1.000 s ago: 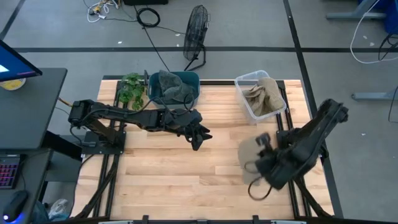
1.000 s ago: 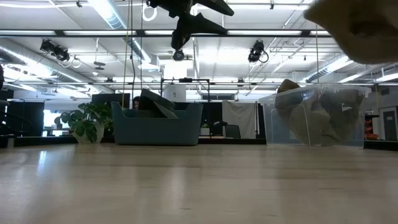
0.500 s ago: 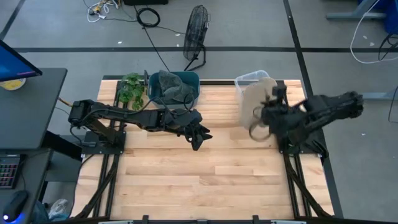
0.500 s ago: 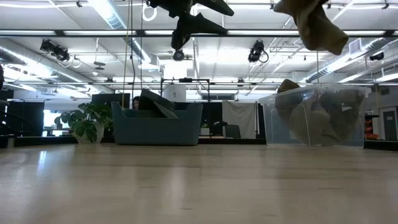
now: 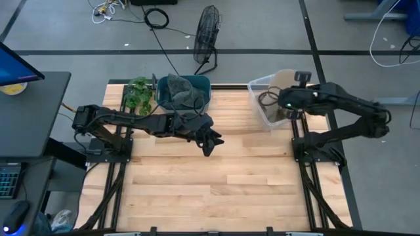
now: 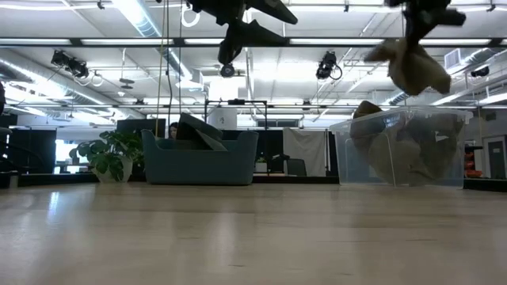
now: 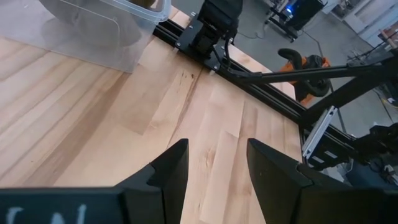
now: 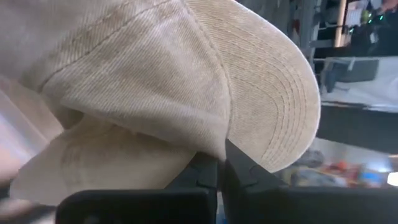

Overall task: Pick & Place hat
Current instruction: Put the brown cap into the transparent bin

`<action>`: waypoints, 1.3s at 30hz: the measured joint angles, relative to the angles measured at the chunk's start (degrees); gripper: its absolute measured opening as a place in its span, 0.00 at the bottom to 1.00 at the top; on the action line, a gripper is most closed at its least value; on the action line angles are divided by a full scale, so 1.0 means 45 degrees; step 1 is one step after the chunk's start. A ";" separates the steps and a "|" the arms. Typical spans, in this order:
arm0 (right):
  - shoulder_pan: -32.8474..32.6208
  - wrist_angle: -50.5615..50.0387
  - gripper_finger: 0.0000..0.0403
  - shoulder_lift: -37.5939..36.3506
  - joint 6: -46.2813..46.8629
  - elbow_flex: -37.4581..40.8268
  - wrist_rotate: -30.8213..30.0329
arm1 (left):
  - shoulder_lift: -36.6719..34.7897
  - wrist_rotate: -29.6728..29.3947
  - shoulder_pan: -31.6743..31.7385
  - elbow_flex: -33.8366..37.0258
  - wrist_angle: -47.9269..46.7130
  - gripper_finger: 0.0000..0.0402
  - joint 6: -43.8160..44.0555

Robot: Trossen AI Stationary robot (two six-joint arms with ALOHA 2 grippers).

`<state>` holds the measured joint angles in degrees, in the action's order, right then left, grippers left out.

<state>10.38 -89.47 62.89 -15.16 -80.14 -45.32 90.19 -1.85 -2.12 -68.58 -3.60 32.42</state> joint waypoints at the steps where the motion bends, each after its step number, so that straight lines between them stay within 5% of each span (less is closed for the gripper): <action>1: 0.0258 0.0225 0.00 0.0000 -0.0618 0.0390 -0.0113 | 0.0000 0.0000 0.0022 0.0000 0.0000 0.42 0.0000; 7: 0.1771 0.2967 0.00 0.0012 -0.4115 0.3149 -0.1130 | 0.0000 0.0005 0.0096 0.0000 -0.0005 0.42 0.0000; 12: 0.2566 0.5014 0.00 0.0082 -0.5826 0.4962 -0.0089 | 0.0000 0.0006 0.0091 0.0000 -0.0005 0.42 0.0000; 21: 0.3145 0.7456 0.00 0.0199 -0.6578 0.6623 0.1609 | 0.0000 0.0005 0.0105 0.0000 -0.0010 0.42 -0.0019; 34: 0.3756 0.9142 0.00 0.0219 -0.6617 0.8122 0.6309 | 0.0000 0.0005 0.0105 0.0000 -0.0021 0.42 -0.0024; 39: 0.3717 1.0066 0.02 0.0209 -0.6062 0.8185 0.5520 | 0.0000 0.0005 0.0105 0.0000 -0.0025 0.42 -0.0025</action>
<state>27.11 -44.17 63.83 -42.44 -43.31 -20.48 90.19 -1.83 -1.65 -68.58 -3.71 32.31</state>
